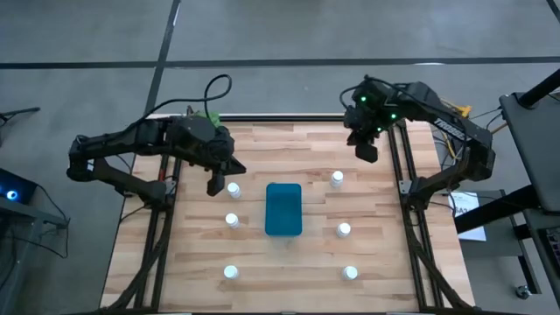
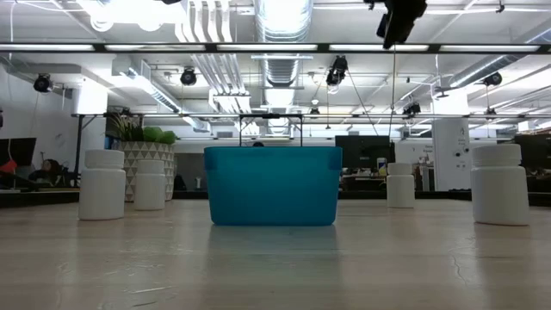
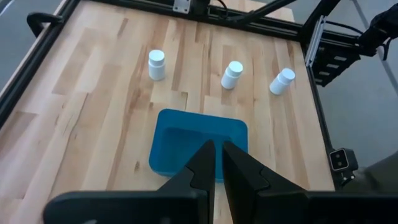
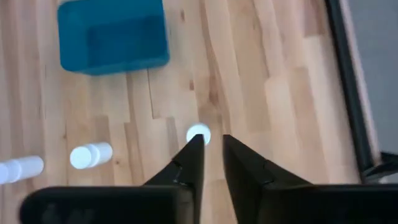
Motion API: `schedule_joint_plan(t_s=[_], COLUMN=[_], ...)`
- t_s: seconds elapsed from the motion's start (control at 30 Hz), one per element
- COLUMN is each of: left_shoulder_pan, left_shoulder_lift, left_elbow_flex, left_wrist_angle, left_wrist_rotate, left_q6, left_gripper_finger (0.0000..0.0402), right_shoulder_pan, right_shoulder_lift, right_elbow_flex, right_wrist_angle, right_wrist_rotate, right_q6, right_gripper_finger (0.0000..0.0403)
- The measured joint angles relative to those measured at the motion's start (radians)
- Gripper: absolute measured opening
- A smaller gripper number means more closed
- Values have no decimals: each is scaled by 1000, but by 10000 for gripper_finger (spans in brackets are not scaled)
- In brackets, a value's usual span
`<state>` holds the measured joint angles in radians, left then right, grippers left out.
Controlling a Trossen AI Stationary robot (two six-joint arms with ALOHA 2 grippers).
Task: Pick and place pill bottles into a basket
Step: Put the white medicine bottle into the blue bin
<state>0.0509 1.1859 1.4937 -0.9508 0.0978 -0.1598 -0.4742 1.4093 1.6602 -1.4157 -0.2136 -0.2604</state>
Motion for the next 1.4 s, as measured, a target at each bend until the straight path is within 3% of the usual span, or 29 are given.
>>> schedule_joint_plan(t_s=[0.47,0.63,0.97,1.4], left_shoulder_pan=[0,0,0,0], left_shoulder_lift=[-12,-12,-12,-12], left_elbow_flex=[-1,-2,-11,-12], left_wrist_angle=[0,0,-2,-2], left_wrist_rotate=[0,-1,-1,-1], left_q6=[-20,-20,-20,-20], left_gripper_finger=[11,11,11,11], right_shoulder_pan=[-25,-23,-23,-14], right_shoulder_lift=[2,2,0,0], right_elbow_flex=[-221,-252,-379,-566], right_wrist_angle=[110,129,249,404], right_wrist_rotate=[10,-6,-11,-78], right_q6=[8,-56,-58,-14], right_gripper_finger=[251,294,311,293])
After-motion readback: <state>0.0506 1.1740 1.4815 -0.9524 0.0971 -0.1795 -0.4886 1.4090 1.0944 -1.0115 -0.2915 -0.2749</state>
